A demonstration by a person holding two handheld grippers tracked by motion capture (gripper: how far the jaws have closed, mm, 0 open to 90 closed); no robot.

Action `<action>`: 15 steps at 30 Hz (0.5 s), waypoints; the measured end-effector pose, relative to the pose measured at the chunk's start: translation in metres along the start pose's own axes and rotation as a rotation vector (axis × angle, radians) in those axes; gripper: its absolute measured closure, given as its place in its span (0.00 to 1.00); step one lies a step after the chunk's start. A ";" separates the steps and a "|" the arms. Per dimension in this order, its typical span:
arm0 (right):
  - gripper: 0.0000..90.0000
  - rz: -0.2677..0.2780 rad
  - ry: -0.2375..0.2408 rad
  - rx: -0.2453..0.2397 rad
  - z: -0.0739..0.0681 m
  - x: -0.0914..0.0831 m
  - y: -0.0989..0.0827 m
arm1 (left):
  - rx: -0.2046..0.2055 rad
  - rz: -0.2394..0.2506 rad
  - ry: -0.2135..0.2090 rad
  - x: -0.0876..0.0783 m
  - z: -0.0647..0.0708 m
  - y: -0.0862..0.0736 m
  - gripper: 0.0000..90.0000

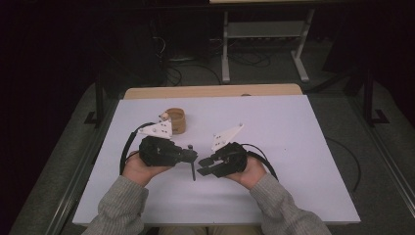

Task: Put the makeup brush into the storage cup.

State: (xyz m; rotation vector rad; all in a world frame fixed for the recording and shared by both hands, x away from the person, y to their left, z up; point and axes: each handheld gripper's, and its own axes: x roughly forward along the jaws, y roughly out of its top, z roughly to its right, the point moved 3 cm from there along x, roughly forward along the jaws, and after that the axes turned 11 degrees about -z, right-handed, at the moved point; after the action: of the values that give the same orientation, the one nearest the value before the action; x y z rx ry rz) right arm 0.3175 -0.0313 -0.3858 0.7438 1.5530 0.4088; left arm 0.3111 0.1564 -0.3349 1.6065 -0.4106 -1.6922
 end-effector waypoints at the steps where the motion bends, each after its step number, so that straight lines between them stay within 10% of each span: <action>1: 0.70 0.008 -0.005 0.023 0.002 -0.005 -0.005 | 0.001 -0.001 0.003 0.000 -0.001 0.000 0.93; 15: 0.60 0.018 -0.046 0.125 0.014 -0.023 -0.039 | -0.022 -0.013 0.004 -0.002 -0.011 0.001 0.93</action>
State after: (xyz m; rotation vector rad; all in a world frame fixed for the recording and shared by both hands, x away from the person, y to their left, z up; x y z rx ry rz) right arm 0.3227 -0.0775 -0.3964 0.8584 1.5399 0.3082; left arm 0.3214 0.1599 -0.3346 1.5995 -0.3794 -1.6978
